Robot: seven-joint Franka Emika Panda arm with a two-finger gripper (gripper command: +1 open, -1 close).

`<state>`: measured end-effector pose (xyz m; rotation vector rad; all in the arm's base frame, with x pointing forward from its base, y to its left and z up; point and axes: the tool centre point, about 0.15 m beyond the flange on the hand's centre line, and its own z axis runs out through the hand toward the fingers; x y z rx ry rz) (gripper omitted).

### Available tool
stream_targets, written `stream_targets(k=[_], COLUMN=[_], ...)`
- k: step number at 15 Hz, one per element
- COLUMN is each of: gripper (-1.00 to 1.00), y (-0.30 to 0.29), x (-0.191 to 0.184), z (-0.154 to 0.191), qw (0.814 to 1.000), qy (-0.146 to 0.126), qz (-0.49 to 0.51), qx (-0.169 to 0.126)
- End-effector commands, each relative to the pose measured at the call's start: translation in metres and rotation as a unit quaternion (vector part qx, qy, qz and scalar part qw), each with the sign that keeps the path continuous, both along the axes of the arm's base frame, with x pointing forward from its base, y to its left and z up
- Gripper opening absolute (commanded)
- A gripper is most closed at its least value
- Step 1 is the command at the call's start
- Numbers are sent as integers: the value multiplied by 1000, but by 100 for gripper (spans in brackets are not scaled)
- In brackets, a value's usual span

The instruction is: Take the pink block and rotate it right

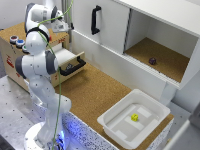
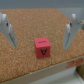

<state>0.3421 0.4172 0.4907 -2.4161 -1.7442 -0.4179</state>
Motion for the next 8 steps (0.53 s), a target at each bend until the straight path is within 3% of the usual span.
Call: stream_targets(k=[1, 8], gripper=[100, 100], y=[56, 47], x=[22, 24], z=[-13, -46], qw=[994, 984], qy=[14, 37], qz=[57, 82], qx=[-95, -155])
